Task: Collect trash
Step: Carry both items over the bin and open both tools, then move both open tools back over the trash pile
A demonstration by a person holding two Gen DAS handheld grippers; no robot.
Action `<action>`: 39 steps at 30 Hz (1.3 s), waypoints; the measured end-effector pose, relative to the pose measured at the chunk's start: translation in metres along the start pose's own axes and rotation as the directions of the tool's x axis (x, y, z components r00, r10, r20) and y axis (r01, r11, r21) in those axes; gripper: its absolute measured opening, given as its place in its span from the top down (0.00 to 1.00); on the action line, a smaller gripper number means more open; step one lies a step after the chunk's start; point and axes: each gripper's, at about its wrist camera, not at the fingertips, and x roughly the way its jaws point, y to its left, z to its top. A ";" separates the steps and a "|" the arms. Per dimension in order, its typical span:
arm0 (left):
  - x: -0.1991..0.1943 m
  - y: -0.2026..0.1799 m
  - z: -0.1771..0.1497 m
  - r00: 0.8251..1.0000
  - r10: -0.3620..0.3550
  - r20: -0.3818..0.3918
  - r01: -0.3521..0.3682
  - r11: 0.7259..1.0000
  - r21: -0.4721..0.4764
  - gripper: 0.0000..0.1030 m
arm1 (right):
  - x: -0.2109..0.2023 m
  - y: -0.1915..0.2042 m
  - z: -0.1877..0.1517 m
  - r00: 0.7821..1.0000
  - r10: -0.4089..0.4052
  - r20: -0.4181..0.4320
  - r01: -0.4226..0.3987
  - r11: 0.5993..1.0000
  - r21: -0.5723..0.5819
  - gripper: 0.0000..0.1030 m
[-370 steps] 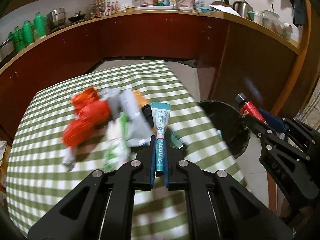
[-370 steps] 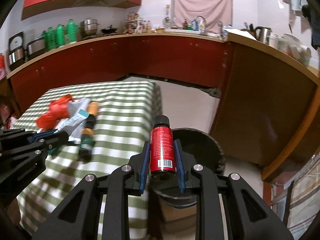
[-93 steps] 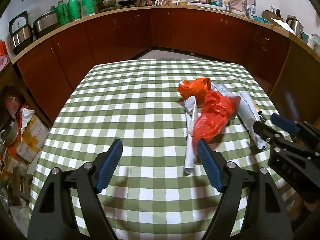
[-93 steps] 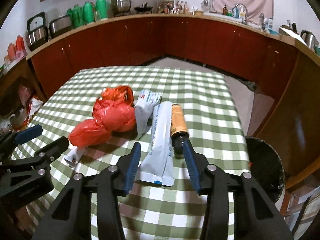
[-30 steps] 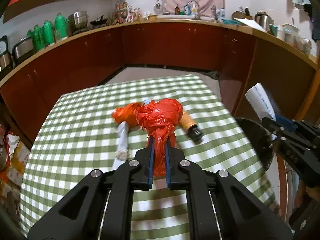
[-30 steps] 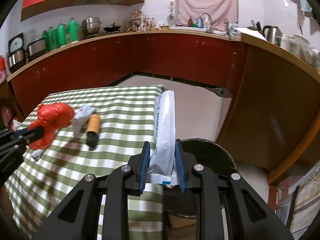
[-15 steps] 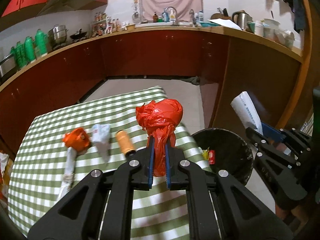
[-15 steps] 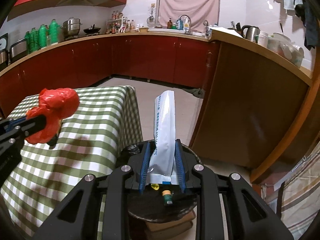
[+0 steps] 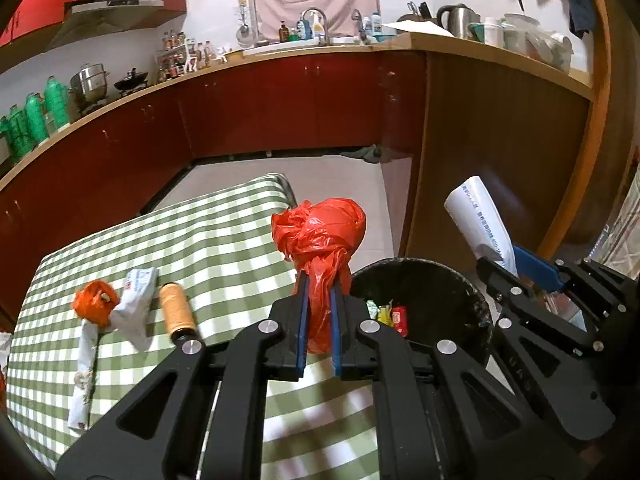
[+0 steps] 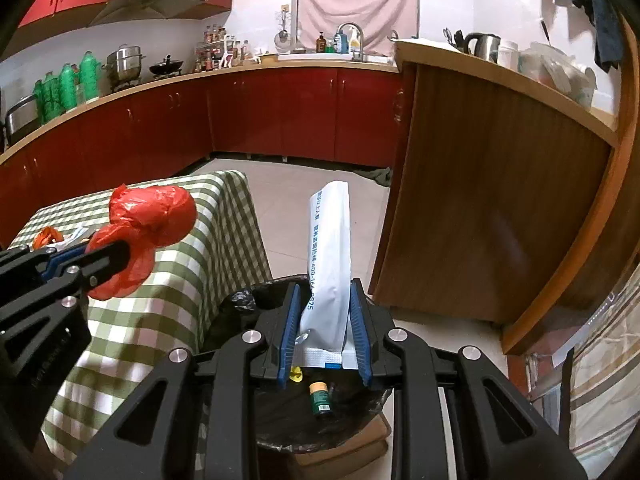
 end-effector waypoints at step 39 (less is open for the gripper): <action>-0.044 0.104 -0.036 0.983 0.167 -0.079 -0.176 0.977 -0.120 0.46 | -0.019 0.057 -0.001 0.990 0.139 -0.009 -0.139 0.990 -0.039 0.53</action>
